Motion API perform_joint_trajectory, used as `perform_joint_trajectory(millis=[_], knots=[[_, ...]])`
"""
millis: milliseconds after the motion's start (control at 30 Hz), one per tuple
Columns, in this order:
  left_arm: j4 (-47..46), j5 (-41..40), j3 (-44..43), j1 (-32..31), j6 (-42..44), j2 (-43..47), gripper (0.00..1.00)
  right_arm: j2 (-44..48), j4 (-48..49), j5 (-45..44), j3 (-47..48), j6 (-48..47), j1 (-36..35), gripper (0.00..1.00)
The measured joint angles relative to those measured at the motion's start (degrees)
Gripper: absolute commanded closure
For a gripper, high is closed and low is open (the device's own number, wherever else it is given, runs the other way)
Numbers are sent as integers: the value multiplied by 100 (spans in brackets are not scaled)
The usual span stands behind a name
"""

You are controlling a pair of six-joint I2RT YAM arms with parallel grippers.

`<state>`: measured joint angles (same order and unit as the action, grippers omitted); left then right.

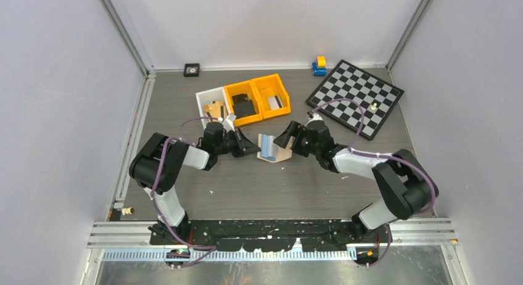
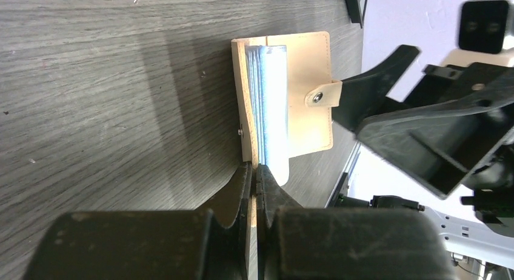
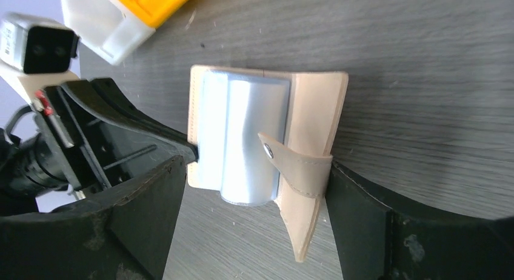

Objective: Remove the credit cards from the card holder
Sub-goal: Pick up the card holder from the center of the board.

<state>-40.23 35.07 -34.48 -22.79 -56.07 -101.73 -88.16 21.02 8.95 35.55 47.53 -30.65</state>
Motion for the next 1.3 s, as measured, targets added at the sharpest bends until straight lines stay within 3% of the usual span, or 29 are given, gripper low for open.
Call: perform_joint_trajectory(millis=[267, 667, 900, 1300], knots=[[415, 85, -210, 0, 249, -2, 100, 1049, -726, -1128, 0, -387, 50, 11], [737, 107, -345, -52, 437, -4, 100, 1027, -1134, -1397, 389, -293, 111, 10], [815, 105, -350, -74, 514, -4, 100, 986, -1648, -2155, 1191, -251, 127, 9], [1023, 98, -385, -90, 579, 0, 100, 658, -1598, -1768, 612, -369, 380, 9]])
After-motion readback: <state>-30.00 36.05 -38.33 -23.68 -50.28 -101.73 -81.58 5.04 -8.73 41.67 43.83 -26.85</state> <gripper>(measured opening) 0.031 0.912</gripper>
